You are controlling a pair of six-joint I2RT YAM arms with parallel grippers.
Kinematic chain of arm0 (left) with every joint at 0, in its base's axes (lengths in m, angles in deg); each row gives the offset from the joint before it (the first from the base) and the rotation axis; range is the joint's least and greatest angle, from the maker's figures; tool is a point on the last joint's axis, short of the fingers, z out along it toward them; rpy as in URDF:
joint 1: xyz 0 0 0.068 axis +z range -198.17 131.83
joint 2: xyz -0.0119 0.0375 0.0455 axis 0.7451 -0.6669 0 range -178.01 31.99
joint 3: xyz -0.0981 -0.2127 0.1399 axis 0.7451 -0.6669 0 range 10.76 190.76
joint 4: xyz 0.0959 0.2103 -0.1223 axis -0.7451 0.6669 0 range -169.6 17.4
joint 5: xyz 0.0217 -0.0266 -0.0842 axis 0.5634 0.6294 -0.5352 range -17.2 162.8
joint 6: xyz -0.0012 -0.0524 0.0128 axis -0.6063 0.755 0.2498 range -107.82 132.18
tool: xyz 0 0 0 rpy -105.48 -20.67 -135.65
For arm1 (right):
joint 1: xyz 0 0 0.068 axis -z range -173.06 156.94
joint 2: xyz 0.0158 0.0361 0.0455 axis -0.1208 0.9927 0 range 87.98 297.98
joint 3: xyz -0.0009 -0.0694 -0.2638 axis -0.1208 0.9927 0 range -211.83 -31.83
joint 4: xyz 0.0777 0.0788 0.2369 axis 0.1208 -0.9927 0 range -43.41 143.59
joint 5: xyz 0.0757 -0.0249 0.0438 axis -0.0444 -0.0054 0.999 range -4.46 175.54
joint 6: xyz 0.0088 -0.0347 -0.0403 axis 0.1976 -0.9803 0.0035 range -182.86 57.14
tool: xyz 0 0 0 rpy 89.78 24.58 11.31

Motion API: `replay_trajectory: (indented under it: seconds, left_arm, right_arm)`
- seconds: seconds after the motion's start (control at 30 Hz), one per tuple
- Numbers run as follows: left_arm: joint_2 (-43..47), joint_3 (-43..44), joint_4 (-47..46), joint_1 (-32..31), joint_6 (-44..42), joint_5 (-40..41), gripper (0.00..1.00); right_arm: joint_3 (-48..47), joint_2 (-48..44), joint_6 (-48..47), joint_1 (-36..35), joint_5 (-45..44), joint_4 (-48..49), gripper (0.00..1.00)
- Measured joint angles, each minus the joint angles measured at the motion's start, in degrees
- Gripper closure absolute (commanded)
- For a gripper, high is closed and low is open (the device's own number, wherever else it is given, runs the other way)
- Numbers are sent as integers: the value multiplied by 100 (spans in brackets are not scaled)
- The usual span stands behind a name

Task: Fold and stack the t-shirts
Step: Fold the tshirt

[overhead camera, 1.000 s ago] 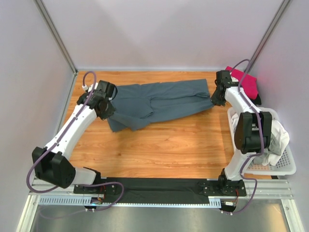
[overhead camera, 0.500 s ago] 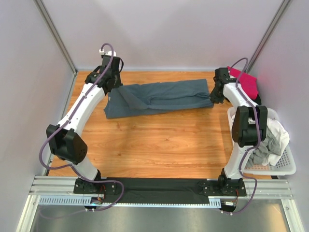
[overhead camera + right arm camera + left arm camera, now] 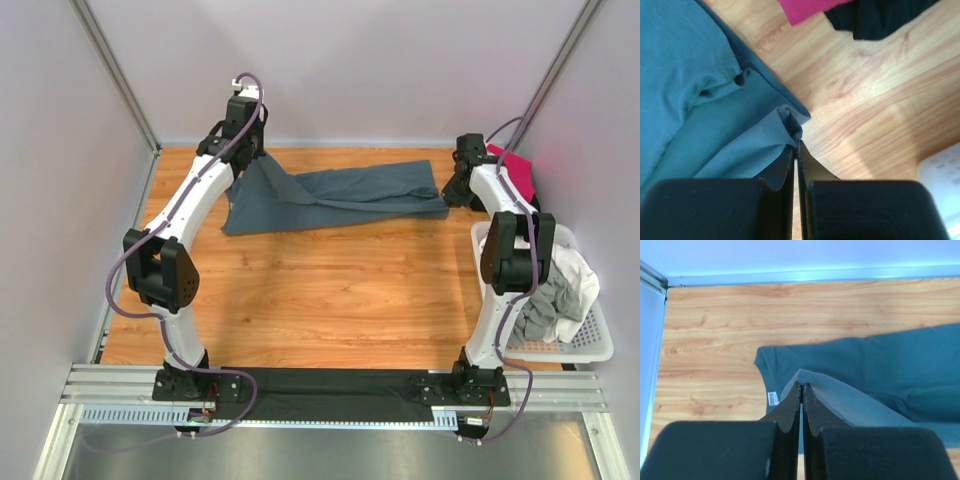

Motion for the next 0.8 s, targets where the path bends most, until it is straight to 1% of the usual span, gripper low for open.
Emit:
replay_trajectory:
  seconds: [0.27,0.43,0.57,0.8]
  left_arm:
    - [-444,437,-295,92,-118,-7,100]
    - [-529,492,-472,197,-125,-74,100]
    - [-573,496,-605,334,-109,-256,100]
    - [-730,562,-938,636,-90,-809,100]
  right_arm:
    - [-470,317,0,7,127,-87,100]
    - [-844,492,0,9,210,-160,100]
    - [-1141,702,2,7,264,-236,100]
    - [-1504,1012,87,7,341,-352,99]
